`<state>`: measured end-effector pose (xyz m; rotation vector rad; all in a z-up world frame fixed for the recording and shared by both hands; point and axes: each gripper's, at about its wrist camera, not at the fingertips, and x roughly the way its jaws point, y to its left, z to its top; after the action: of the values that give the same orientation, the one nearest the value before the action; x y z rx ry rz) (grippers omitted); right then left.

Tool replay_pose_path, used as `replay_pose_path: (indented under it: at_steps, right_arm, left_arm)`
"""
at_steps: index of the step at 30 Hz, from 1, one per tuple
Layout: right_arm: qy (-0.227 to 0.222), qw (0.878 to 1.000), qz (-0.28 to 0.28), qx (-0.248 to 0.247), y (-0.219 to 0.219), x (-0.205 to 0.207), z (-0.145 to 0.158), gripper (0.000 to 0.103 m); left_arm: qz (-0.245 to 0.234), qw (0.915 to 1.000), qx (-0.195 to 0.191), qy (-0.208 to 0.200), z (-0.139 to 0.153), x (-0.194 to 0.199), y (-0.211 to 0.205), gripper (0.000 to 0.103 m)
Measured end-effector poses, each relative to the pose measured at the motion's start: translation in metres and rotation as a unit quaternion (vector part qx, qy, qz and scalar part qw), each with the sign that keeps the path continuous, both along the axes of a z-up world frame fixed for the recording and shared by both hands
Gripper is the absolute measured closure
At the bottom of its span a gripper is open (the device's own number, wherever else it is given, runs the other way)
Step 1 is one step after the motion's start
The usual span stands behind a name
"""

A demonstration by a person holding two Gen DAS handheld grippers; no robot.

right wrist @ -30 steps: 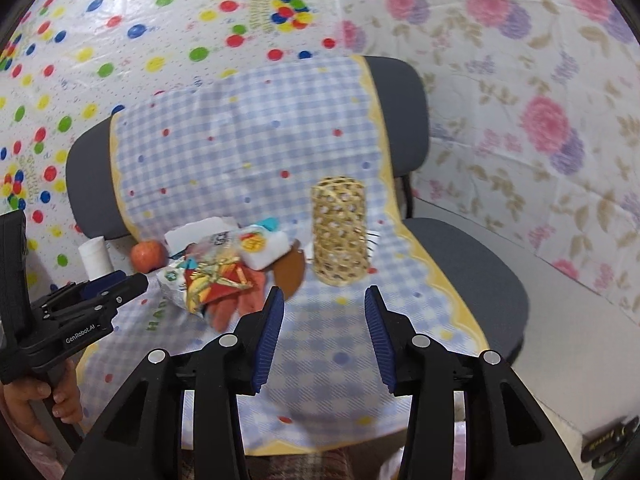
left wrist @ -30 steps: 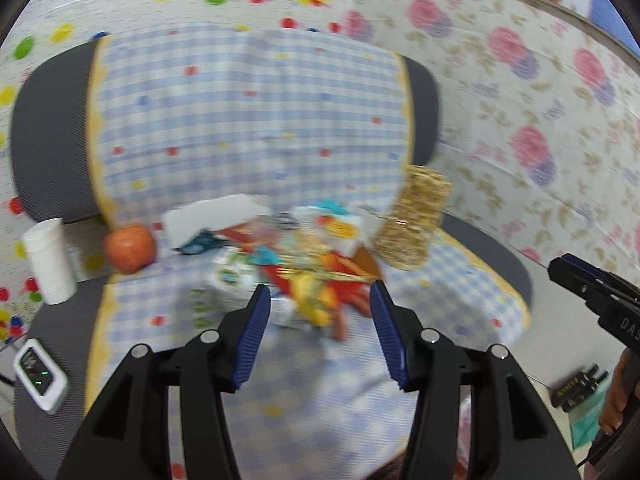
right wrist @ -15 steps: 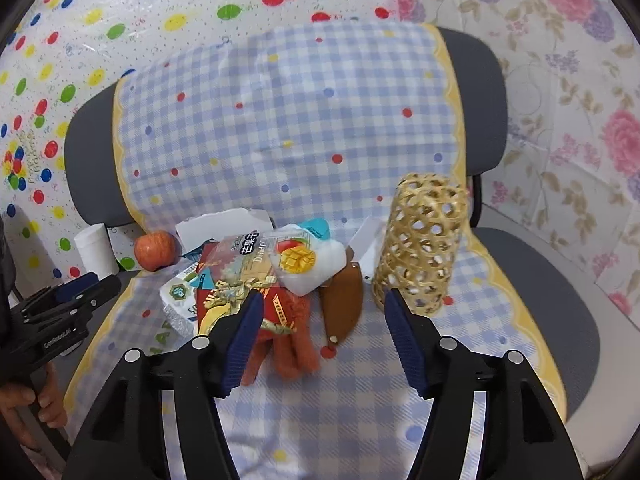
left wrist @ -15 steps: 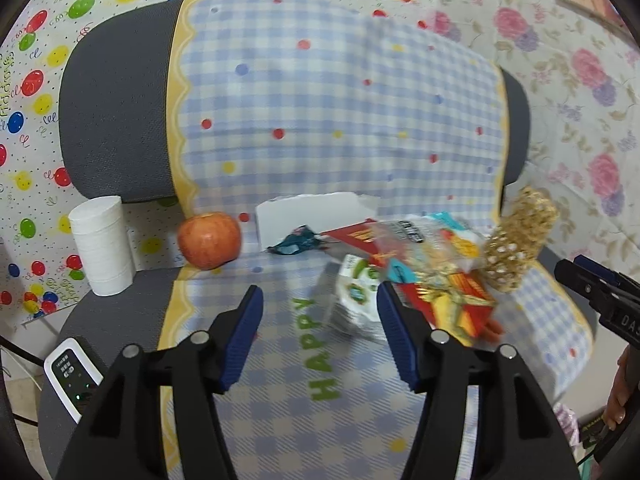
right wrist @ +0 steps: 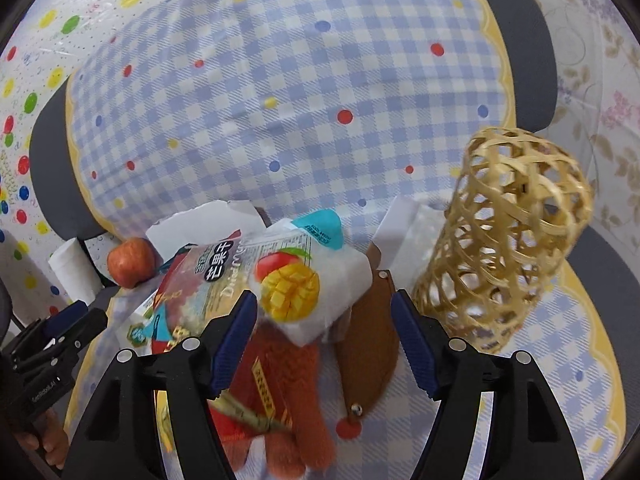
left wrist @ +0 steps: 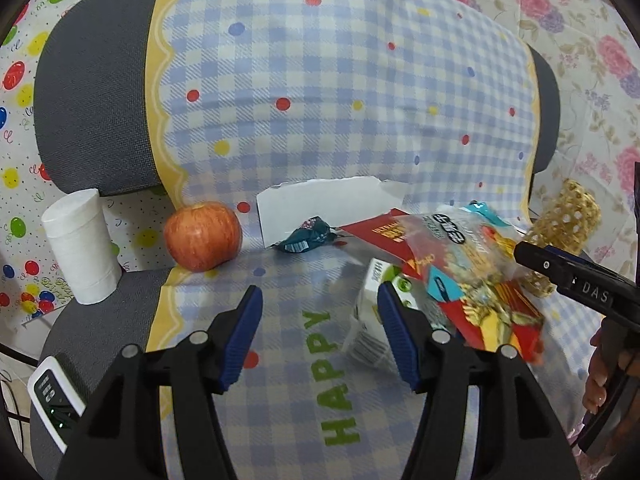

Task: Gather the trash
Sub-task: 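Grasp the white mango drink pouch with the right gripper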

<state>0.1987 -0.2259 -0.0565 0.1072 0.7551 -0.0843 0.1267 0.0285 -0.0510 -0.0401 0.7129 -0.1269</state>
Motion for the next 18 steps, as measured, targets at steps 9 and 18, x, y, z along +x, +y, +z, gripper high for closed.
replay_pose_path:
  at_steps: [9, 18]
  right_arm:
    - [0.030, 0.997, -0.002, 0.071, -0.010, 0.028, -0.022, 0.027]
    - [-0.017, 0.994, 0.023, 0.101, -0.001, -0.008, 0.012, 0.082]
  left_arm:
    - [0.004, 0.9998, 0.006, 0.021, -0.012, 0.012, -0.002, 0.045]
    - [0.010, 0.9999, 0.010, 0.006, -0.006, -0.006, -0.002, 0.045]
